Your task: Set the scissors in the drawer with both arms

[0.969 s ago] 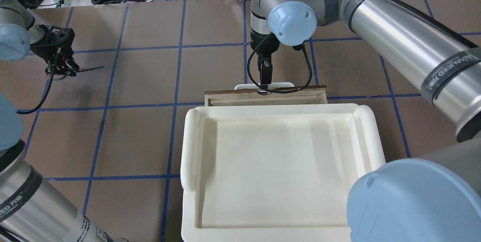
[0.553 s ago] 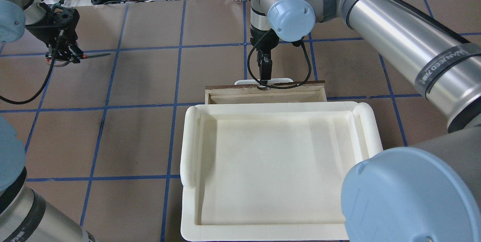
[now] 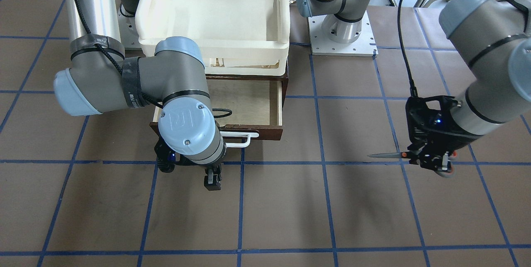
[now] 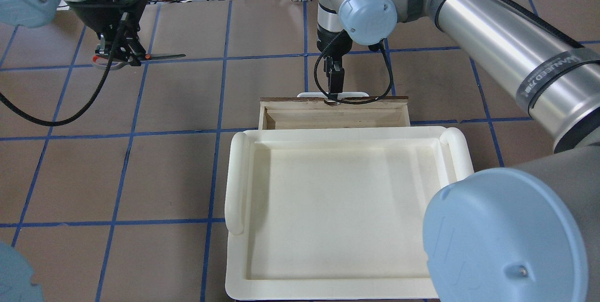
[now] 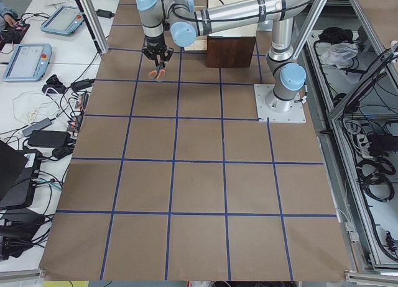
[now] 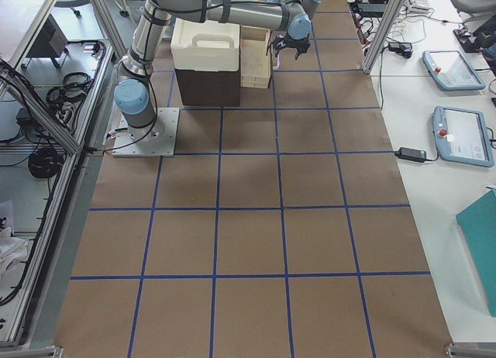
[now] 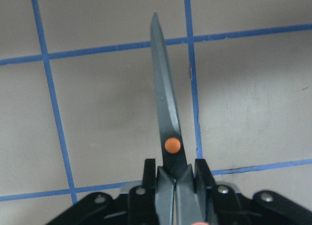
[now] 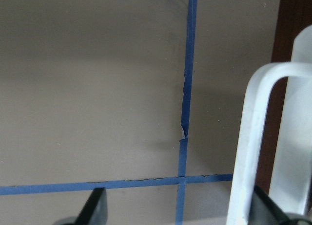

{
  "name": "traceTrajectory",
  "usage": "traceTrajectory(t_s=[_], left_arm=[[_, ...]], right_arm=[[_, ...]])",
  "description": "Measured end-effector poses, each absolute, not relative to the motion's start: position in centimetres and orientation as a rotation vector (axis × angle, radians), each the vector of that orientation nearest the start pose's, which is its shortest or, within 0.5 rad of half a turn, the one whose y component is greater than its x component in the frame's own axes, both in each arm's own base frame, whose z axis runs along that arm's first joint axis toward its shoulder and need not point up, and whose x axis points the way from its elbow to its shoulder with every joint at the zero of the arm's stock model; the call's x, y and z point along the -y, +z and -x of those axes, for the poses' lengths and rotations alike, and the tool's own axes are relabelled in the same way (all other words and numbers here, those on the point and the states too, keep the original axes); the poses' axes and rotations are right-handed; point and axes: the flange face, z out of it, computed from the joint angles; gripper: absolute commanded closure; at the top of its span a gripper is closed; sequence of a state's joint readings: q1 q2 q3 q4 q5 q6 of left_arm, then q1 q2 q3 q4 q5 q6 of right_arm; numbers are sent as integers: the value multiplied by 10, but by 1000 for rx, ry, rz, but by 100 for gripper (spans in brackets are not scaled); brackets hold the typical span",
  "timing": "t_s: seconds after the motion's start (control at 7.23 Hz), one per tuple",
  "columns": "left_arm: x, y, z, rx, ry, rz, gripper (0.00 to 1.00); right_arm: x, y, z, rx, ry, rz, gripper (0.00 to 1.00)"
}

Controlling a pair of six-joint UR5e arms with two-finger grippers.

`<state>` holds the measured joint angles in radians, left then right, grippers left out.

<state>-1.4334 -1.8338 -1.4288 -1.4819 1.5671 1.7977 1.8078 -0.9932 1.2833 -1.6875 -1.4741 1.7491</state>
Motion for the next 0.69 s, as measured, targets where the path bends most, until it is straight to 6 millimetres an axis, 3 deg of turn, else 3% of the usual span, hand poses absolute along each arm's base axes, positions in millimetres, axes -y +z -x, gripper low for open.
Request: traceTrajectory(t_s=[0.42,0.69], left_arm=[[578,445,126,2188,-35,2215,100],[567,449,157,2227,-39,2177,100]], right_arm=[[642,296,-298,-2346,274,-2190,0],[646,297,-293,-2357,271,-2170,0]])
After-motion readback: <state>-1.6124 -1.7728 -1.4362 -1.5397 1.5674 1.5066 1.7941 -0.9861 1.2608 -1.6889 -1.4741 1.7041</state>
